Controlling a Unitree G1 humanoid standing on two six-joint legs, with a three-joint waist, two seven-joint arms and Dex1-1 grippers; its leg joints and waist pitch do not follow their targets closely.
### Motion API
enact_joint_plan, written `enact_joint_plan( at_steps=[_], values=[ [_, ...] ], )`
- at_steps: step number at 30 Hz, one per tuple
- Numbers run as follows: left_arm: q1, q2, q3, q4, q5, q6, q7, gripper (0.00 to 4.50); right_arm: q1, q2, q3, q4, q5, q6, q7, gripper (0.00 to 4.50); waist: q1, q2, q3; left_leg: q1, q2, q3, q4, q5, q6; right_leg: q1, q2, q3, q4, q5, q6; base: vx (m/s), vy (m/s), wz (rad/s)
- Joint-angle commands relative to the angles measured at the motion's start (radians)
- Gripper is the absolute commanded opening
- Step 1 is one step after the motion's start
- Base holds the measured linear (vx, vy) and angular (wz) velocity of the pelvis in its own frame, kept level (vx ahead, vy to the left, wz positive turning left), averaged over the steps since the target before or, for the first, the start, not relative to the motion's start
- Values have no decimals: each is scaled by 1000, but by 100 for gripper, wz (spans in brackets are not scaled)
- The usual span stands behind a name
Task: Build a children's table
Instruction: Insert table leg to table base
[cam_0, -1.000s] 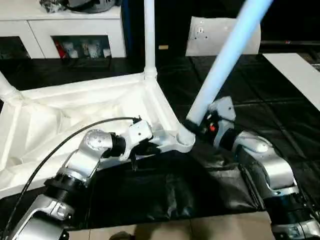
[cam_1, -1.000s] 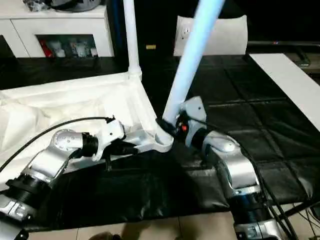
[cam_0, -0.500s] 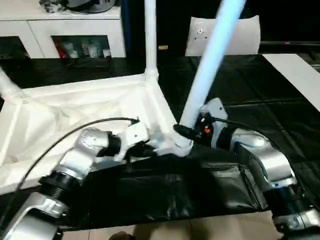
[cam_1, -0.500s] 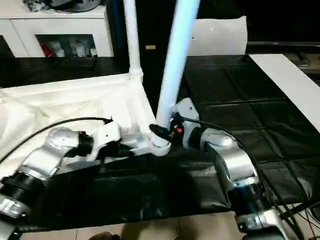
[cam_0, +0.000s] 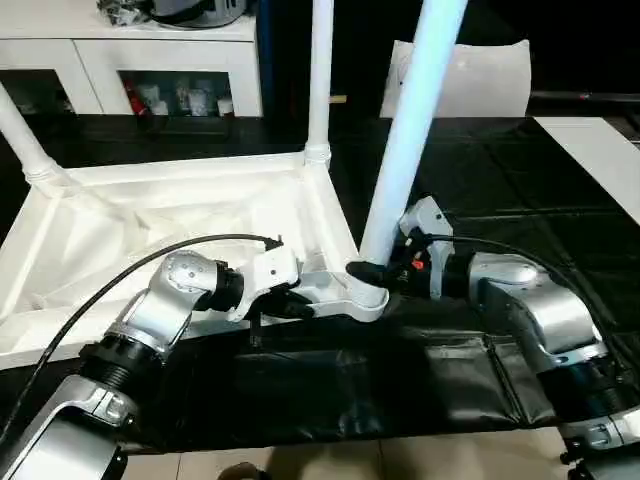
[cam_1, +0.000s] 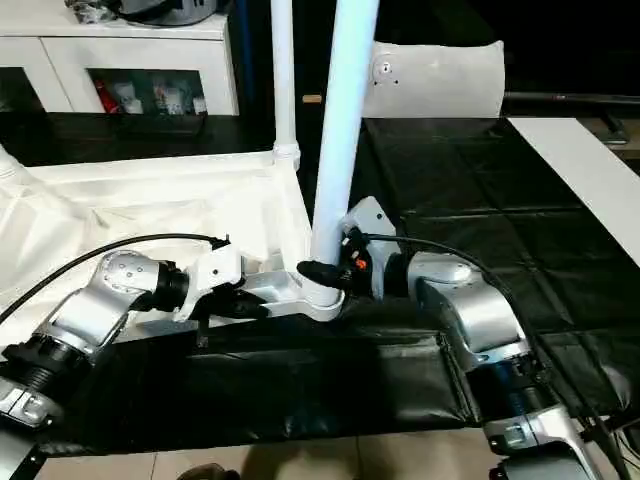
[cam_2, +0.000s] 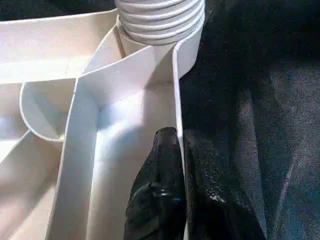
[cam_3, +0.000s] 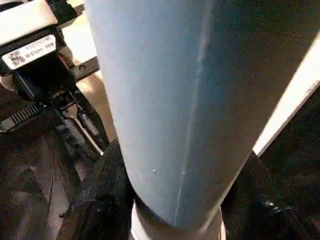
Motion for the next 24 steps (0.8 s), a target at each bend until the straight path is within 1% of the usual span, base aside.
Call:
enact_joint_plan(
  at_steps=[1,6,7,8,9,10,12,13,14,16,18,20,22,23,24],
  values=[
    [-1,1,-28,13,30,3,-16,0,24,-16,38,26,-17,45,18,189,2,0,-57,24,58,-17,-71,-175,-1,31,-87,45,-74,-45,-242,0,0,0],
    [-4,3,-32,19,31,0,-20,0,23,-32,54,43,-33,64,36,189,3,0,-58,24,59,-18,-71,-164,1,30,-86,44,-72,-26,-241,0,0,0],
    [-4,4,-33,18,31,0,-22,0,20,-29,50,52,-36,62,29,189,3,0,-58,24,58,-17,-71,-162,1,30,-85,44,-71,-22,-243,0,0,0],
    [-5,5,-33,18,30,0,-24,0,17,-26,45,59,-35,61,24,189,3,3,-58,24,58,-17,-71,-163,1,30,-86,44,-71,-20,-244,0,0,0],
    [-4,6,-34,16,29,1,-26,0,11,-25,45,77,-44,51,15,189,3,1,-58,24,57,-17,-70,-170,-1,30,-87,44,-73,-28,-246,0,0,0],
    [-4,7,-34,15,29,1,-28,0,6,-23,44,89,-50,44,8,189,3,3,-57,24,58,-17,-71,-178,-4,29,-87,44,-74,-41,-246,0,0,0],
    [-4,8,-36,15,28,1,-32,0,2,-11,33,104,-46,36,-1,189,2,3,-57,25,58,-18,-72,-184,-11,29,-87,45,-74,-48,-246,0,0,0],
    [-5,8,-36,15,28,0,-32,0,1,-8,30,106,-44,34,-1,189,2,3,-58,25,58,-18,-72,-180,-11,29,-86,44,-73,-38,-246,0,0,0],
    [-6,9,-36,17,29,-2,-33,0,-1,5,23,112,-34,32,3,189,3,8,-59,24,58,-19,-72,-177,-11,29,-87,44,-71,-29,-247,0,0,0],
    [-7,8,-37,19,30,-4,-32,0,-3,15,23,118,-27,32,11,189,3,4,-60,24,58,-18,-71,-170,-10,31,-86,44,-70,-2,-251,0,0,0],
    [-7,8,-38,20,30,-6,-33,0,-5,22,24,128,-25,32,15,189,4,5,-59,24,58,-18,-72,-168,-7,31,-85,43,-69,7,-252,0,0,0],
    [-7,8,-38,19,30,-6,-33,0,-7,27,24,135,-21,33,20,189,3,7,-58,25,58,-18,-72,-183,-10,30,-86,43,-71,-8,-253,0,0,0],
    [-10,8,-38,22,31,-9,-33,0,-10,33,22,149,-13,35,27,189,2,7,-57,26,58,-18,-74,-203,-17,29,-87,44,-74,-42,-251,0,0,0],
    [-11,8,-37,24,31,-11,-32,0,-10,34,22,158,-15,29,27,189,2,8,-57,26,59,-19,-74,-206,-19,28,-87,44,-75,-46,-251,0,0,0],
    [-13,8,-36,28,33,-15,-31,0,-8,36,20,174,-20,18,26,189,2,7,-56,27,59,-19,-75,-211,-23,28,-87,44,-75,-51,-249,0,0,0]
  ],
)
